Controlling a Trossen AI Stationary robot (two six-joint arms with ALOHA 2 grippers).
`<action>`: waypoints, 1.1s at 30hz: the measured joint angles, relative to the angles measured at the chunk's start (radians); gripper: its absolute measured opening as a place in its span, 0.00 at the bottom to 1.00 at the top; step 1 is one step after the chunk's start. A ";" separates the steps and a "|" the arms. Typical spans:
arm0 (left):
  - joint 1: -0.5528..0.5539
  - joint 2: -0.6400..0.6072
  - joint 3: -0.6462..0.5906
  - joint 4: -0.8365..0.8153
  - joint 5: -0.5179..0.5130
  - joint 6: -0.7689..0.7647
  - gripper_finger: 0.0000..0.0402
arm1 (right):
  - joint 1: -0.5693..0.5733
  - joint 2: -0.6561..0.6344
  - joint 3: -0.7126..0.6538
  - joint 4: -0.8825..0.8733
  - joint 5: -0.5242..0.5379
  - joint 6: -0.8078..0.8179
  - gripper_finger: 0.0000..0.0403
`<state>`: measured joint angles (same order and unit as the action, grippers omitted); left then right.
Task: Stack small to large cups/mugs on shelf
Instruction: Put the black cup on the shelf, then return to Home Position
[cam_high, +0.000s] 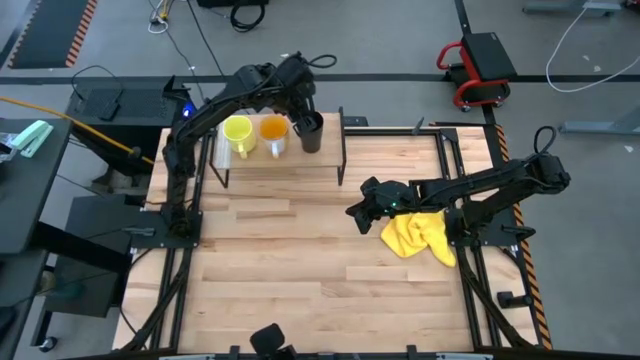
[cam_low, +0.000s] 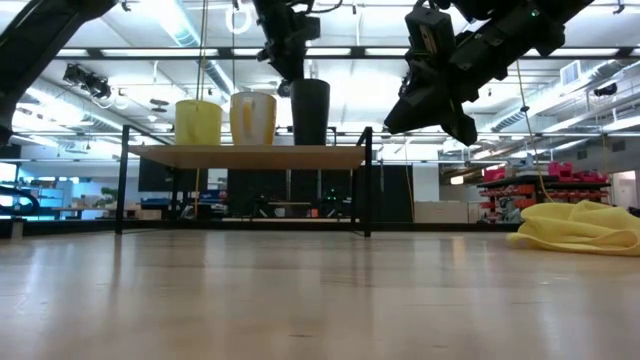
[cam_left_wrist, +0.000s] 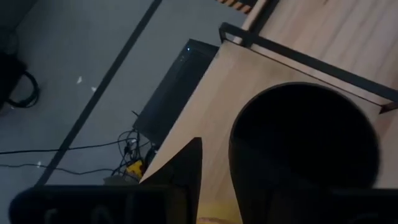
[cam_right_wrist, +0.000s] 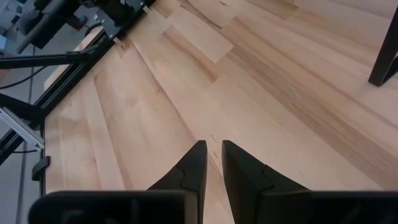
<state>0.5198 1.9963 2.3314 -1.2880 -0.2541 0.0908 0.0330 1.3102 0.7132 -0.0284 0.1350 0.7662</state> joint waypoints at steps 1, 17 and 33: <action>0.000 -0.004 0.012 -0.010 -0.001 0.000 0.22 | 0.000 0.000 0.000 0.000 0.000 0.000 0.14; -0.126 -0.295 0.019 -0.026 -0.012 -0.183 0.20 | 0.000 -0.089 0.001 -0.001 -0.001 0.000 0.14; -0.311 -0.516 0.019 -0.109 -0.012 -0.137 0.17 | 0.003 -0.455 0.001 0.000 -0.009 0.143 0.14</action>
<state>0.2083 1.4800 2.3504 -1.3967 -0.2665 -0.0461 0.0359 0.8550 0.7137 -0.0279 0.1257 0.9095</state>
